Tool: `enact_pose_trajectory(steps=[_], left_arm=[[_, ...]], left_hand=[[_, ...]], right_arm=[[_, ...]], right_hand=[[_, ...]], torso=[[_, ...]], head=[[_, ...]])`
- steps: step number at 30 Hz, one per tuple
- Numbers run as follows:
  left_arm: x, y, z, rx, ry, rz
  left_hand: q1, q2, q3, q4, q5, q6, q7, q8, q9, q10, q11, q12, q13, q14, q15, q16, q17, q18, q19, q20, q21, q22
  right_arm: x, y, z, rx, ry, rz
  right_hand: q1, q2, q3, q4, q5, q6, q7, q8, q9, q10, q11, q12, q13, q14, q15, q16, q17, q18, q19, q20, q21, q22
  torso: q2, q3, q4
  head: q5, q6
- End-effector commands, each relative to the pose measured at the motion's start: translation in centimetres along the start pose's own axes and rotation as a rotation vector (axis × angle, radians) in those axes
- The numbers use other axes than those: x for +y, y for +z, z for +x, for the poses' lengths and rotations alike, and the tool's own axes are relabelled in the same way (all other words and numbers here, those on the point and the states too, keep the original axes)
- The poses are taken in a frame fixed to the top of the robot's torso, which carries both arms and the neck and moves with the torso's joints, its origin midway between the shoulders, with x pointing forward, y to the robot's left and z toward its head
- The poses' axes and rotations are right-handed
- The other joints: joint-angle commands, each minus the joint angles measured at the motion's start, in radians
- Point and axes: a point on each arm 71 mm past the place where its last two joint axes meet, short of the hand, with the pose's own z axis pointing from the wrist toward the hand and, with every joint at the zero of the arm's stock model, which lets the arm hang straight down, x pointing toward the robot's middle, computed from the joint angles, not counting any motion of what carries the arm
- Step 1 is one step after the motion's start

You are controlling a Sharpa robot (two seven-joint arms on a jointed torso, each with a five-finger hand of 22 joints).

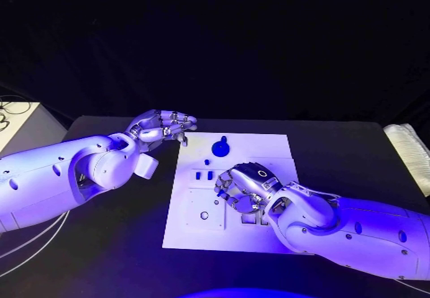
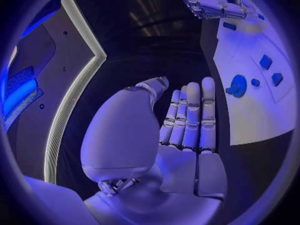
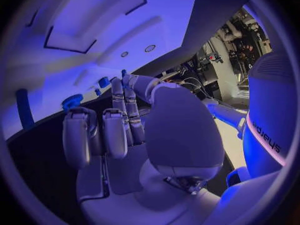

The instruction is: Assemble the parts on the task board

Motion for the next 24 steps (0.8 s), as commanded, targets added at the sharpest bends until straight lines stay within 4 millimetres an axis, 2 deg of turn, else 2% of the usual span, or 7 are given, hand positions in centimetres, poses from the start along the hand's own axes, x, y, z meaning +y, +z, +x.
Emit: enact_pose_trajectory(steps=[1, 4, 10, 13, 18, 24], left_arm=[[-0.15, 0.09, 0.25, -0.002, -0.001, 0.016], [-0.14, 0.13, 0.3, -0.001, -0.002, 0.016], [-0.12, 0.19, 0.37, 0.003, -0.004, 0.014], [-0.1, 0.19, 0.35, 0.003, -0.006, 0.012], [-0.09, 0.2, 0.33, 0.004, -0.006, 0.011], [-0.06, 0.19, 0.28, 0.005, -0.007, 0.009]], left_hand=[[0.013, 0.0, -0.006, 0.003, 0.0, -0.007, 0.003, -0.006, -0.001, -0.008, -0.002, -0.006, -0.001, 0.002, 0.002, -0.005, 0.002, 0.013, 0.009, 0.001, 0.006, 0.001], [0.014, 0.001, -0.006, 0.003, 0.0, -0.007, 0.003, -0.006, -0.001, -0.008, -0.002, -0.006, -0.001, 0.002, 0.002, -0.005, 0.002, 0.013, 0.009, 0.001, 0.006, 0.001], [0.013, 0.001, -0.006, 0.004, 0.0, -0.008, 0.003, -0.006, -0.002, -0.008, -0.002, -0.005, -0.001, 0.001, 0.003, -0.006, 0.002, 0.013, 0.009, 0.002, 0.006, 0.001], [0.011, 0.001, -0.008, 0.006, 0.0, -0.008, 0.004, -0.006, -0.002, -0.009, -0.001, -0.005, -0.001, 0.001, 0.003, -0.006, 0.002, 0.013, 0.009, 0.002, 0.006, 0.001], [0.011, 0.001, -0.008, 0.006, 0.0, -0.008, 0.004, -0.006, -0.002, -0.009, -0.001, -0.005, -0.001, 0.001, 0.003, -0.006, 0.002, 0.013, 0.009, 0.002, 0.006, 0.001], [0.011, 0.001, -0.008, 0.006, 0.0, -0.008, 0.004, -0.006, -0.002, -0.009, -0.001, -0.005, -0.001, 0.001, 0.003, -0.006, 0.002, 0.013, 0.009, 0.002, 0.006, 0.001]], right_arm=[[0.06, 0.03, 0.55, 0.02, -0.018, -0.013], [0.05, 0.07, 0.87, 0.026, -0.019, -0.009], [0.17, 0.09, 1.24, 0.039, -0.02, -0.013], [0.21, 0.1, 1.33, 0.041, -0.021, -0.014], [0.32, 0.12, 1.43, 0.045, -0.02, -0.017], [0.35, 0.12, 1.54, 0.052, -0.022, -0.016]], right_hand=[[0.001, 0.008, 0.023, -0.018, 0.002, 0.006, -0.002, 0.003, 0.001, 0.051, -0.043, 0.002, 0.001, 0.055, -0.004, 0.004, 0.022, 0.0, 0.059, -0.006, 0.0, 0.192], [0.001, 0.008, 0.023, -0.019, 0.002, 0.006, -0.001, 0.003, 0.001, 0.051, -0.043, 0.001, 0.001, 0.055, -0.004, 0.004, 0.022, 0.001, 0.059, -0.006, -0.001, 0.192], [0.001, 0.008, 0.023, -0.019, 0.001, 0.006, -0.001, 0.003, 0.001, 0.051, -0.043, 0.001, 0.001, 0.055, -0.004, 0.004, 0.022, 0.001, 0.058, -0.006, -0.002, 0.192], [0.0, 0.007, 0.023, -0.02, 0.001, 0.006, -0.001, 0.003, 0.002, 0.051, -0.043, 0.0, 0.001, 0.055, -0.004, 0.005, 0.023, 0.001, 0.059, -0.006, -0.001, 0.192], [0.0, 0.007, 0.023, -0.02, 0.001, 0.006, -0.001, 0.003, 0.002, 0.051, -0.043, 0.0, 0.001, 0.055, -0.004, 0.005, 0.023, 0.001, 0.059, -0.006, -0.001, 0.192], [0.0, 0.007, 0.023, -0.02, 0.001, 0.006, -0.001, 0.003, 0.002, 0.051, -0.043, 0.0, 0.001, 0.055, -0.004, 0.005, 0.023, 0.001, 0.059, -0.006, -0.001, 0.192]], torso=[[0.0, 0.0002, -0.0008], [0.0, 0.0011, -0.0031], [0.0, 0.0012, -0.0015], [0.0, 0.0014, -0.0028], [0.0, 0.0014, -0.0011], [0.0, 0.0015, -0.0021]], head=[[0.008, -0.006], [0.014, -0.01], [0.021, -0.022], [0.024, -0.024], [0.021, -0.024], [0.021, -0.024]])
